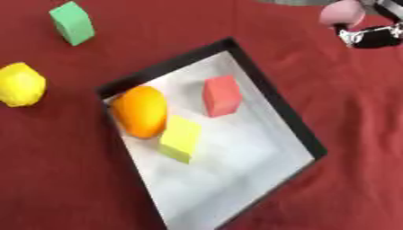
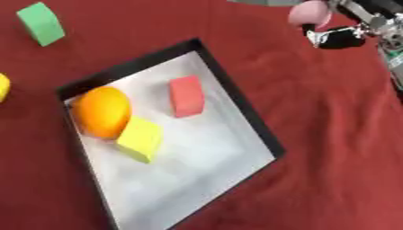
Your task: Pick up objects on the table and place them in the box.
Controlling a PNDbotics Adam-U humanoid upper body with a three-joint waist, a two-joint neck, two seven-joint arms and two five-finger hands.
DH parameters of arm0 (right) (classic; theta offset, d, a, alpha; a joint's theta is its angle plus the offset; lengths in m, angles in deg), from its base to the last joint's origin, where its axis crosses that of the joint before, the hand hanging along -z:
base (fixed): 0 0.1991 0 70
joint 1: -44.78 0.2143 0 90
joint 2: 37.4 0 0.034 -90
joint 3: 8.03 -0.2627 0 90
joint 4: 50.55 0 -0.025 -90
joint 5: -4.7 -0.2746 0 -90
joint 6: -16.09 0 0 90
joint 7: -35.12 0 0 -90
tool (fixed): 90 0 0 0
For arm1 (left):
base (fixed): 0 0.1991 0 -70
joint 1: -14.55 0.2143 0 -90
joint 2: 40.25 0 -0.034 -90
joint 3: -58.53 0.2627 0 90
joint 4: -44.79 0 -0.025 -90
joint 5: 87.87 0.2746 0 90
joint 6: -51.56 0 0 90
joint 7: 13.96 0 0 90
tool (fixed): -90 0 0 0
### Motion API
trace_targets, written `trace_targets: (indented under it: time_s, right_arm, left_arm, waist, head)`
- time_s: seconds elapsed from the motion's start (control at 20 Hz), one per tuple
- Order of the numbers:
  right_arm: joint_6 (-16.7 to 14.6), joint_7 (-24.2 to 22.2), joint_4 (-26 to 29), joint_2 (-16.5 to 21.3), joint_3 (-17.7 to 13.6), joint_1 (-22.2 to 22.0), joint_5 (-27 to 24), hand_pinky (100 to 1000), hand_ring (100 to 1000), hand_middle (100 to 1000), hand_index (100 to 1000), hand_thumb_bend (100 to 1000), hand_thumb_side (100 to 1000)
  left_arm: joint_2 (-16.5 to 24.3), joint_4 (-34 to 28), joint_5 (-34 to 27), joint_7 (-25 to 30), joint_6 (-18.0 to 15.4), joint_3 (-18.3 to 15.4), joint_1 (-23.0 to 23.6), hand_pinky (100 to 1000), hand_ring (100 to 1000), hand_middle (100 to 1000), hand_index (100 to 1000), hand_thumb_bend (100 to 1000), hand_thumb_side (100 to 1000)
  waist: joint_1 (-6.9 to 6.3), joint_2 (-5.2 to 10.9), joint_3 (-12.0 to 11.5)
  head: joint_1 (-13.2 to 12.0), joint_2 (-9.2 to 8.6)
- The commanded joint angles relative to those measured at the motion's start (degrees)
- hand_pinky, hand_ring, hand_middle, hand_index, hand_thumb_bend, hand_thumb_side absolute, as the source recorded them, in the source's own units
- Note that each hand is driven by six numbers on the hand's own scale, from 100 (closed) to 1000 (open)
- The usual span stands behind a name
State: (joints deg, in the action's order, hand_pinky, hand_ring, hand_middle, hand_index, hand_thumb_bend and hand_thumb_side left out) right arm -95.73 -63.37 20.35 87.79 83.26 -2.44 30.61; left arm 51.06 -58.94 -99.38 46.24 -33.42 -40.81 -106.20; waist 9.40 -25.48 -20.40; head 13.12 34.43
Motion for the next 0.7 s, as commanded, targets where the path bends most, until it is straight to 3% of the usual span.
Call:
trace_targets:
  time_s: [0.05, 0.2, 0.45, 0.55, 0.7]
  right_arm:
    - [0.1, -0.9, 5.7, 3.8, 0.5, 0.1, -2.5, 820, 735, 623, 722, 129, 147]
    - [0.8, -2.1, 12.7, 4.5, 2.1, -0.1, -5.2, 809, 715, 614, 714, 163, 140]
    - [3.1, -4.9, 32.9, 3.5, 6.0, -0.3, -11.4, 801, 709, 613, 711, 210, 144]
    - [3.9, -6.8, 40.3, 3.0, 7.9, 0.2, -12.9, 797, 713, 614, 710, 243, 186]
    - [0.1, -10.2, 43.3, 1.1, 11.8, 1.9, -13.3, 787, 712, 610, 702, 244, 253]
  left_arm:
    - [1.9, -0.6, 0.3, 0.1, 0.0, -0.4, 0.3, 650, 873, 685, 742, 299, 643]
    - [2.0, -0.3, 0.5, -0.3, -0.1, -0.8, 1.6, 650, 873, 686, 743, 301, 642]
    - [2.3, 0.1, 0.9, -2.0, -0.3, -2.1, 3.4, 652, 874, 687, 743, 305, 638]
    - [2.3, 0.1, 1.1, -2.3, -0.3, -2.2, 3.7, 652, 874, 687, 743, 306, 636]
    - [2.3, 0.1, 1.3, -2.2, -0.3, -2.1, 3.9, 652, 874, 686, 743, 306, 635]
  waist:
    - [-0.85, 2.72, 0.7]
    - [-1.53, 4.01, 2.0]
    - [-2.42, 5.94, 3.9]
    - [-2.55, 6.48, 4.2]
    - [-2.59, 7.18, 4.3]
  head:
    - [-0.7, 0.93]
    - [-1.5, 2.09]
    - [-2.1, 3.61]
    - [-2.2, 3.85]
    - [-2.2, 4.0]
